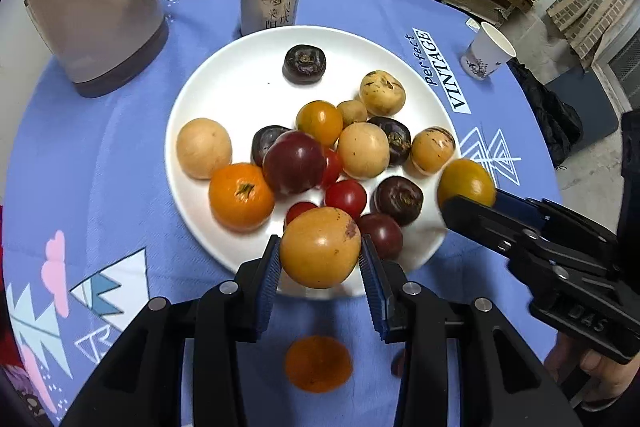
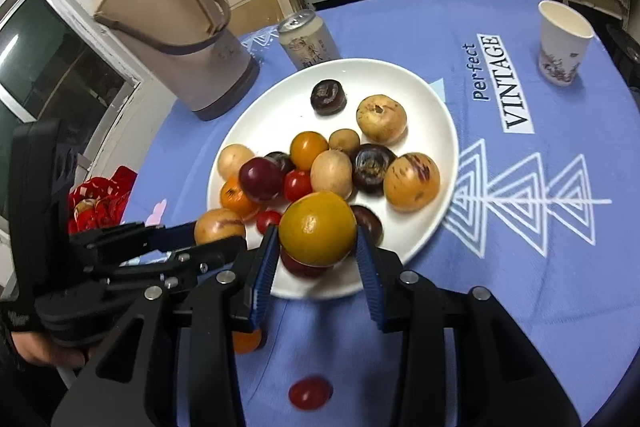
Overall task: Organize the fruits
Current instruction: 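Carry both fruits onto the plate and open both tools, then move both open tools back to the tangerine and red cherry tomato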
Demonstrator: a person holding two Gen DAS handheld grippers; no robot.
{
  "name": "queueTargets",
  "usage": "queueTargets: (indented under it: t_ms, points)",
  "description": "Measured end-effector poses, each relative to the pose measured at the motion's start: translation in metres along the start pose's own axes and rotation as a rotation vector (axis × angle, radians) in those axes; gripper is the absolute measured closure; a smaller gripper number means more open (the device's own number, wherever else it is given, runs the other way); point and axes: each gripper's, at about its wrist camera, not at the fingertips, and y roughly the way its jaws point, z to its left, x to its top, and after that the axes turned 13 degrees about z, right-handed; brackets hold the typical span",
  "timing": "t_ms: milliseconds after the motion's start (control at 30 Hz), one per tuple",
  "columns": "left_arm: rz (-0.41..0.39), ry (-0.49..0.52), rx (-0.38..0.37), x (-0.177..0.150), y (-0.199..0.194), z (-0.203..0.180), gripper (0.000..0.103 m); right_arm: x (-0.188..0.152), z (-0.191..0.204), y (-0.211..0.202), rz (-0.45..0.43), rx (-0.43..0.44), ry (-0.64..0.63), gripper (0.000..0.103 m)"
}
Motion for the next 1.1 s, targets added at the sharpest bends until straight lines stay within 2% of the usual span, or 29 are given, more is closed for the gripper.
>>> queueTargets:
  t_ms: [433, 467, 500, 567, 833, 1100]
  points:
    - [0.037, -0.025, 0.011, 0.012, 0.028, 0.008, 0.063, 0.018, -0.011, 0.038, 0.046, -0.001, 0.03, 0.063]
    - [0.038, -0.028, 0.013, 0.013, 0.028, 0.008, 0.062, 0.017, -0.011, 0.037, 0.044, -0.002, 0.032, 0.059]
    - [0.042, -0.031, 0.018, 0.013, 0.027, 0.007, 0.054, 0.016, -0.012, 0.034, 0.035, -0.004, 0.037, 0.056]
    - [0.031, -0.031, 0.015, 0.011, 0.022, 0.007, 0.048, 0.014, -0.013, 0.029, 0.027, 0.004, 0.037, 0.054]
    - [-0.01, -0.026, 0.03, -0.009, -0.002, 0.009, 0.043, -0.02, -0.017, 0.001, 0.016, 0.011, 0.055, 0.049]
    - [0.017, -0.047, 0.047, -0.045, -0.007, 0.016, 0.041, -0.065, -0.013, -0.007, 0.066, -0.018, 0.042, 0.047]
